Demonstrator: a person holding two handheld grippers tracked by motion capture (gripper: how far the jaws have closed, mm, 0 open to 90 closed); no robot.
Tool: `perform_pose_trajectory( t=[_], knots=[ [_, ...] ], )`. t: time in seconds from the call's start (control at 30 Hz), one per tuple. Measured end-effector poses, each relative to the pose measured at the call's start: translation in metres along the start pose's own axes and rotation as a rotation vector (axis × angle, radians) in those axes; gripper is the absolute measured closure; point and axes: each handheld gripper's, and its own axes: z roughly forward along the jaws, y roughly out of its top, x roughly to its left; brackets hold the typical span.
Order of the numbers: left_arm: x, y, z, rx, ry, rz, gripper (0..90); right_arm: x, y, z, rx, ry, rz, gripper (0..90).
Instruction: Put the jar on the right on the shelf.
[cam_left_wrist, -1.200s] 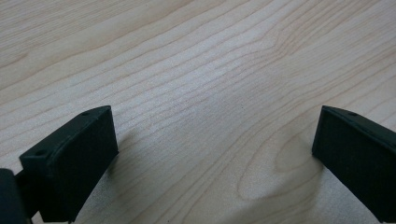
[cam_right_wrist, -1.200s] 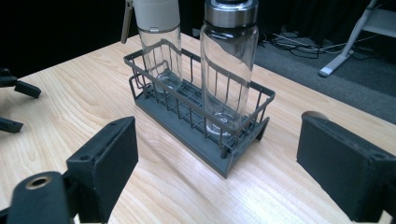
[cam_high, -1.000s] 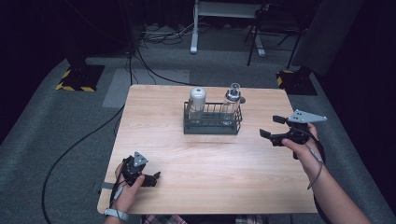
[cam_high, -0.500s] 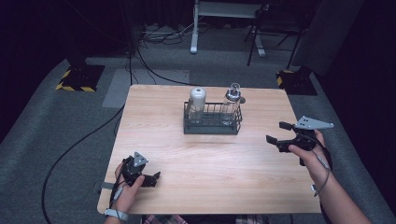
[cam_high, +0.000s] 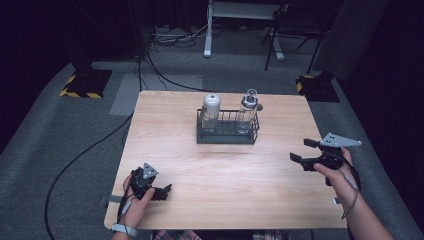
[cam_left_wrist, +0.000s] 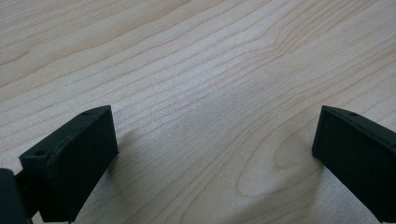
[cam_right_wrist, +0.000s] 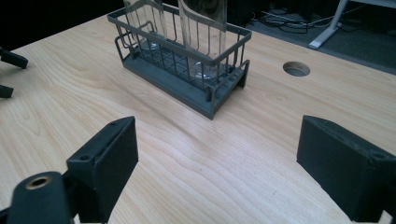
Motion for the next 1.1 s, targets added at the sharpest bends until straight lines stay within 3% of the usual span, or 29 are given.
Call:
perform_pose_trajectory(
  t=[0.63,1.1],
  knots=[
    [0.000,0.000,0.000,0.000,0.000,0.000,0.0,-0.003,-0.035,-0.009,0.029,-0.015,0.008,12.5],
    [0.000,0.000,0.000,0.000,0.000,0.000,0.0,-0.006,-0.062,-0.011,0.054,-0.028,0.047,12.5]
  ],
)
